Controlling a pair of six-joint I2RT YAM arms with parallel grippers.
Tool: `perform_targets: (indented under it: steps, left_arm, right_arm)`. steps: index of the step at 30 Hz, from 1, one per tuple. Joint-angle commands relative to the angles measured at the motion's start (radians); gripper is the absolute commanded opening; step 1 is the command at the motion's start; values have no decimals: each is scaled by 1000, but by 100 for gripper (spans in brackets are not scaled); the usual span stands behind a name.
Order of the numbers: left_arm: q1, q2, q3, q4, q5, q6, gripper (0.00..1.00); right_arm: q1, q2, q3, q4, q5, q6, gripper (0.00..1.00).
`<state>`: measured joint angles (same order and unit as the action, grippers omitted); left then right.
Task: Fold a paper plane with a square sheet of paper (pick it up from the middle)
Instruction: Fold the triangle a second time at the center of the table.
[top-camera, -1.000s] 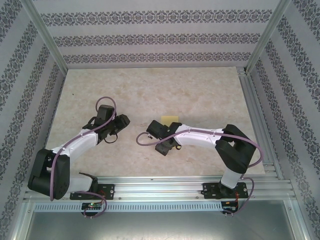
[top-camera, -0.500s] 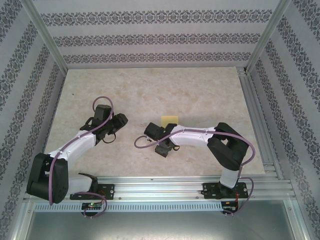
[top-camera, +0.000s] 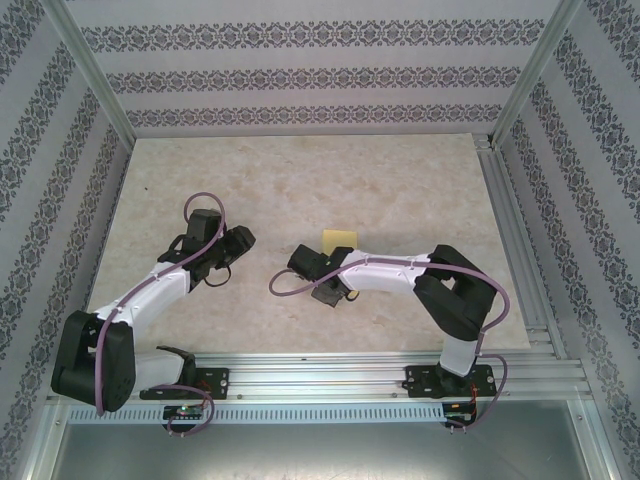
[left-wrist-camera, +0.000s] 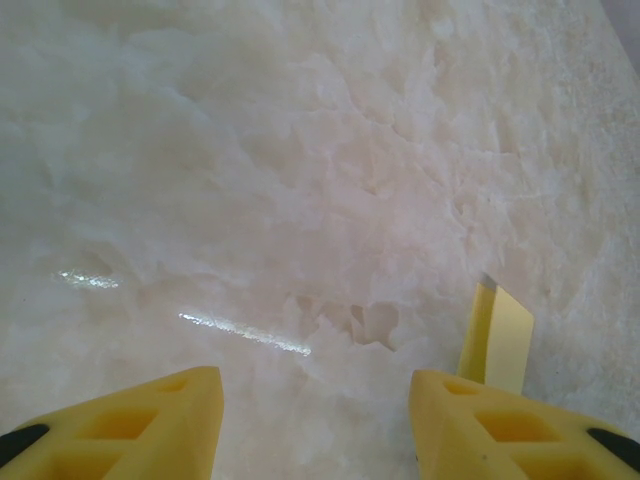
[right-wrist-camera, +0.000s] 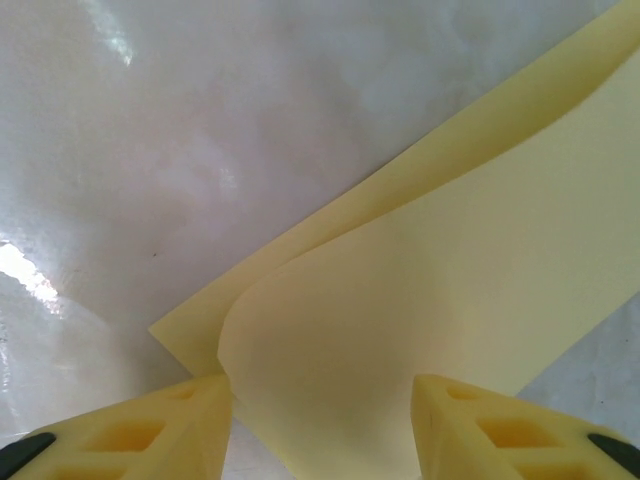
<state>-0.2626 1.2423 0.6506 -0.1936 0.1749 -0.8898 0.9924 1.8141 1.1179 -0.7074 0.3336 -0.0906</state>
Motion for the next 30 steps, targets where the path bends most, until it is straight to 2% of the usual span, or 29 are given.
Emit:
perform_targets:
  steps: [1,5,8,11,16,24,30]
  left_arm:
    - [11,-19,-15,-14,8,7,54]
    - [10,-19,-16,-10,12,6,54]
    - [10,-19,-19,-9,14,6,54]
    - [10,-16,-21,-5,12,5,54]
    - [10,-12,-27,4,22,-1,54]
    - [10,-3,-24,9,35,-3,55]
    - [10,18,-16,28,66,-1,55]
  right_arm:
    - [-14,-48,22,-1,52,30,49]
    - [-23,-69,20,-13,46,52,50]
    - [-23,-89,5,-5,-34,57,55]
    - [-26,-95,2,10,-102,77,51]
    - [-35,-55,19,1,-47,77,41]
    - [-37,-62,22,12,-105,113,34]
    - [-44,-56,21,19,-124,158,18]
